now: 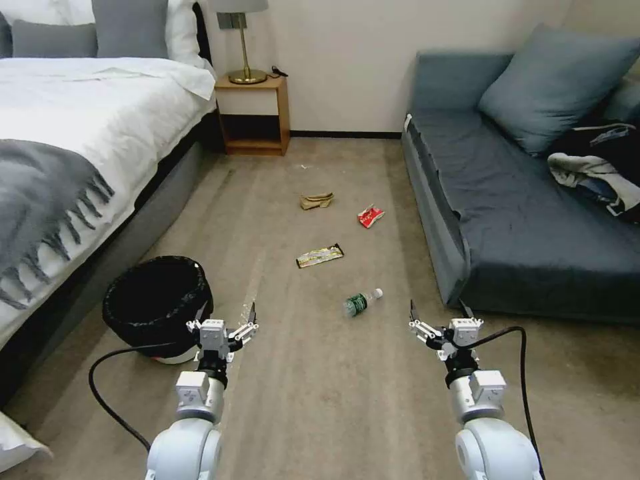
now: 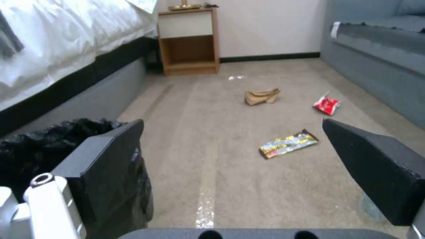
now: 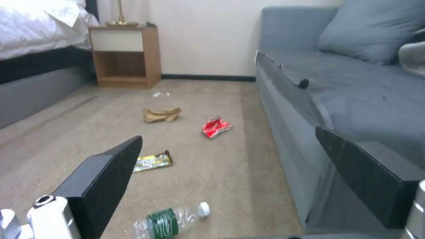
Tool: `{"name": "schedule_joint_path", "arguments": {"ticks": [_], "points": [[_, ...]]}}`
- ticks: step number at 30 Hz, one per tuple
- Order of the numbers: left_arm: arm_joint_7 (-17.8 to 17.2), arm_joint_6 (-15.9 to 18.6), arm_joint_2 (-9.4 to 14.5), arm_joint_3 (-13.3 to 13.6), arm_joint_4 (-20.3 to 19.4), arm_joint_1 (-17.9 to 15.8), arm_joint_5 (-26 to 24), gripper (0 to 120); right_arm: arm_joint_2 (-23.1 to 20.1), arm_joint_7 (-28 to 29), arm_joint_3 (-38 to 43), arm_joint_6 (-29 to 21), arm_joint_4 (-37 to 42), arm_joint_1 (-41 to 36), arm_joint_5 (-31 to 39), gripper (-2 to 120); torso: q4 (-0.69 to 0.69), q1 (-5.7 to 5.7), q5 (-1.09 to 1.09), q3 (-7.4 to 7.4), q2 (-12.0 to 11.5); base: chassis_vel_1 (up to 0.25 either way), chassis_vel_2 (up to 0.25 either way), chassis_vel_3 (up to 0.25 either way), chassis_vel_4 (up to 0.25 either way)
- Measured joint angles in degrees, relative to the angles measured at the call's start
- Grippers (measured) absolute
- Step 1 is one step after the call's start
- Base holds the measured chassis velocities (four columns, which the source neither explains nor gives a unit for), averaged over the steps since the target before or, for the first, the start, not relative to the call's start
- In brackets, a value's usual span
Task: Pick up the trash bin, then pick up the garbage on the floor and place it into the trash bin.
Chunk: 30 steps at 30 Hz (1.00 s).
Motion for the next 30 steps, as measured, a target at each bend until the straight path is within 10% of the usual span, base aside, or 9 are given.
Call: {"name": "schedule_joint_path", "arguments": {"ticks": [10,14,24,30], "points": [[-3.2,-10.7,-1.1,-10.7,-5.0,2.3,-16.8,100,-1.1,7.1,-5.9,17.1,-2.4,-2.9,1.5,100,0.00,0.00,0.00,0.00,0.0,0.000,0.000,0.000,0.000],[-2.1,-13.9,-1.1,-12.4,-2.3,2.0,-15.4,100,-1.2,7.3,-6.7,22.5,-4.6,-2.8,-0.8,100,0.02,0.00,-0.07,0.01,0.0,0.000,0.000,0.000,0.000],[-1.7,-13.7,-0.2,-12.4,-0.4,2.0,-11.2,100,-1.0,5.9,-5.1,23.2,-6.9,-0.9,-4.2,100,0.00,0.00,0.00,0.00,0.0,0.000,0.000,0.000,0.000],[-2.2,-7.2,1.6,-11.6,-2.1,1.2,-11.2,100,-1.6,2.0,-3.1,19.2,-4.9,0.1,-3.2,100,0.01,0.00,0.00,0.00,0.0,0.000,0.000,0.000,0.000]]}}
